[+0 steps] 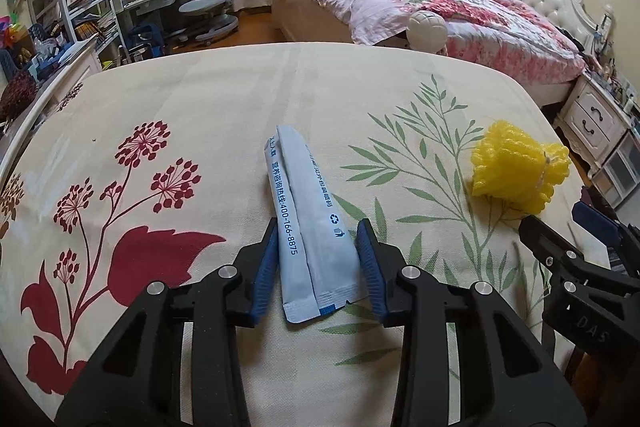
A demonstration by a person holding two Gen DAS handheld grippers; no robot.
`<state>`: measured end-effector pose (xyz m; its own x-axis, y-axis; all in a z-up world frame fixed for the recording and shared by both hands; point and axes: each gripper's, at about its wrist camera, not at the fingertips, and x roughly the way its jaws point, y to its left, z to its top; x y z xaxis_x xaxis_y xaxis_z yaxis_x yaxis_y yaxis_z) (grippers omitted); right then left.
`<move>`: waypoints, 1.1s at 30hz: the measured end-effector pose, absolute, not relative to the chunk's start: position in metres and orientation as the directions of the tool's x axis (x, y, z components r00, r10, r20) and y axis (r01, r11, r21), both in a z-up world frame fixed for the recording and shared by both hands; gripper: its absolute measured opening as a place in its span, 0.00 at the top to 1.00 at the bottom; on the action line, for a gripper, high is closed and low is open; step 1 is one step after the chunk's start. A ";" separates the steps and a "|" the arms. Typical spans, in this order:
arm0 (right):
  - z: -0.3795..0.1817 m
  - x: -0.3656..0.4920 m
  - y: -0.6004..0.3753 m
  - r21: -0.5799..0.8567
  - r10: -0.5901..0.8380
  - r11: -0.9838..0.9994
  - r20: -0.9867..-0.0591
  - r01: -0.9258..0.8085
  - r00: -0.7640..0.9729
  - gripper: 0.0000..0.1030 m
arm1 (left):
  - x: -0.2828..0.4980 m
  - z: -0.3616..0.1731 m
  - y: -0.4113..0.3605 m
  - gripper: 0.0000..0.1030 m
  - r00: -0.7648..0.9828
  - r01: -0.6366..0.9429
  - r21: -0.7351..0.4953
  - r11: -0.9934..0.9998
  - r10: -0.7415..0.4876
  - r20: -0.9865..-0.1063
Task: Collect trash
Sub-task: 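Grasp the yellow mesh bundle with the right tool while the left tool holds the tube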
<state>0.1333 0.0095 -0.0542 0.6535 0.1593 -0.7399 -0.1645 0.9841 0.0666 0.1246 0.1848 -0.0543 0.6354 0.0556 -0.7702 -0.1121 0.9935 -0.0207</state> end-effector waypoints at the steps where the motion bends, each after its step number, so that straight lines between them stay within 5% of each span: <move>1: -0.054 0.135 0.013 0.066 0.162 0.984 -0.739 -0.168 0.654 0.24 | 0.124 -0.054 0.187 0.64 0.636 -0.116 -0.020 0.993 0.059 -0.769; 18: -0.053 0.162 0.038 0.059 0.161 0.982 -0.743 -0.177 0.649 0.22 | 0.120 -0.053 0.204 0.64 0.645 -0.138 -0.033 0.990 0.065 -0.761; 26: -0.054 0.158 0.038 0.081 0.186 0.978 -0.749 -0.191 0.636 0.48 | 0.119 -0.054 0.205 0.64 0.647 -0.136 -0.039 0.990 0.059 -0.760; 33: -0.052 0.147 0.039 0.083 0.198 0.975 -0.746 -0.206 0.636 0.53 | 0.117 -0.051 0.203 0.64 0.654 -0.135 -0.035 0.990 0.062 -0.754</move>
